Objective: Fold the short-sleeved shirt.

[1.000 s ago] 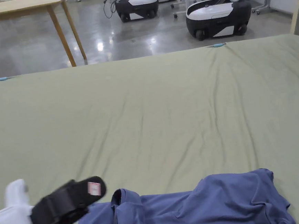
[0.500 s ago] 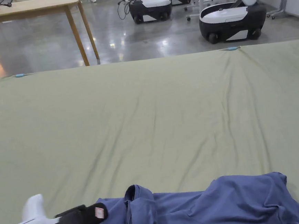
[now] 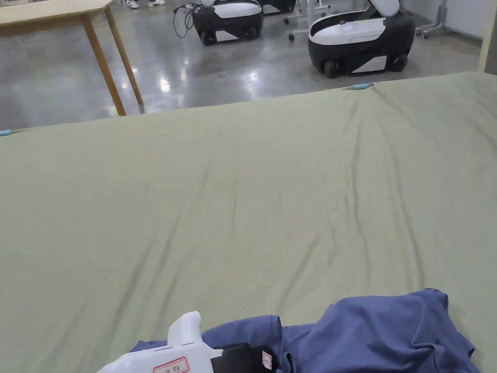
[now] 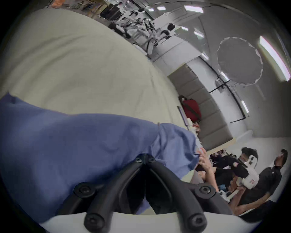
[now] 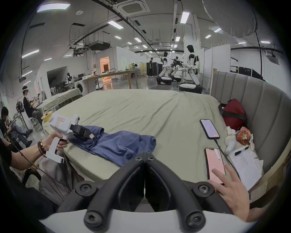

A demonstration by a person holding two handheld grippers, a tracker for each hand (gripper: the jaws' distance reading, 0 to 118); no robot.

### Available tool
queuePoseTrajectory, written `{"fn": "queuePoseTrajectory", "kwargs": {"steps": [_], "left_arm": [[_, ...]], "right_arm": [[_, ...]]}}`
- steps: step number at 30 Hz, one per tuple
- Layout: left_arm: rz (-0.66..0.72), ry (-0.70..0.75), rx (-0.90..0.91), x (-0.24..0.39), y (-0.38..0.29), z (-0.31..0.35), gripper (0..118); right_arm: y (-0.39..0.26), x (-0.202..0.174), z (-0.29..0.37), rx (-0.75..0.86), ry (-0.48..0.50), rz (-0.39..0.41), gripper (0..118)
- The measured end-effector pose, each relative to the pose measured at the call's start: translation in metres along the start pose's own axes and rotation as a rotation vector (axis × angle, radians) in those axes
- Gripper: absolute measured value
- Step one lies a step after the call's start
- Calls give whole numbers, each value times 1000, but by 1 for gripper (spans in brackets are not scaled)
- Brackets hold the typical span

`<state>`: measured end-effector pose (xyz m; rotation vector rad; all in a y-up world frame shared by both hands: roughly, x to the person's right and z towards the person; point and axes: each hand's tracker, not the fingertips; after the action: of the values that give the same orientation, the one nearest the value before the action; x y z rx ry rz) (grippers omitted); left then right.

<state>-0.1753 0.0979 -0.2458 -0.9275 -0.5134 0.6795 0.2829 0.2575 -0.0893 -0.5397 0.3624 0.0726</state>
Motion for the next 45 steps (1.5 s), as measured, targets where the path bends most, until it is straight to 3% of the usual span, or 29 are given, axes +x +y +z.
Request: {"fn": "queuePoseTrajectory", "kwargs": {"steps": [7, 10, 12, 16, 19, 26, 29, 30, 31, 32, 33, 45], "left_arm": [[-17, 4, 15, 9, 0, 10, 0], [-93, -156, 150, 34, 1, 61, 0], [-101, -180, 228, 46, -1, 104, 0], [-142, -128, 396, 46, -24, 193, 0], [-138, 21, 434, 39, -40, 225, 0], [-67, 125, 371, 0, -33, 202, 1], [-7, 175, 390, -23, -28, 177, 13], [-1, 180, 352, -32, -23, 168, 29], [21, 196, 319, -38, -22, 160, 71], [27, 187, 292, -43, -21, 151, 97], [27, 183, 288, -54, -19, 145, 105], [41, 21, 231, -65, -13, 100, 104]], "right_arm": [[0, 1, 2, 4, -4, -2, 0], [4, 1, 5, 39, -3, -6, 0], [7, 1, 6, 73, 9, -12, 0], [14, -4, 4, 126, 33, 11, 0], [19, -8, -2, 135, 46, 20, 0], [26, -21, -10, 155, 83, 44, 0], [29, -30, -6, 235, 2, 99, 0], [32, -30, -5, 216, 23, 92, 0], [34, -30, -4, 216, 21, 93, 0], [35, -31, -2, 220, 17, 97, 0], [35, -32, 0, 225, 17, 100, 0], [33, -29, 4, 210, 35, 75, 0]]}}
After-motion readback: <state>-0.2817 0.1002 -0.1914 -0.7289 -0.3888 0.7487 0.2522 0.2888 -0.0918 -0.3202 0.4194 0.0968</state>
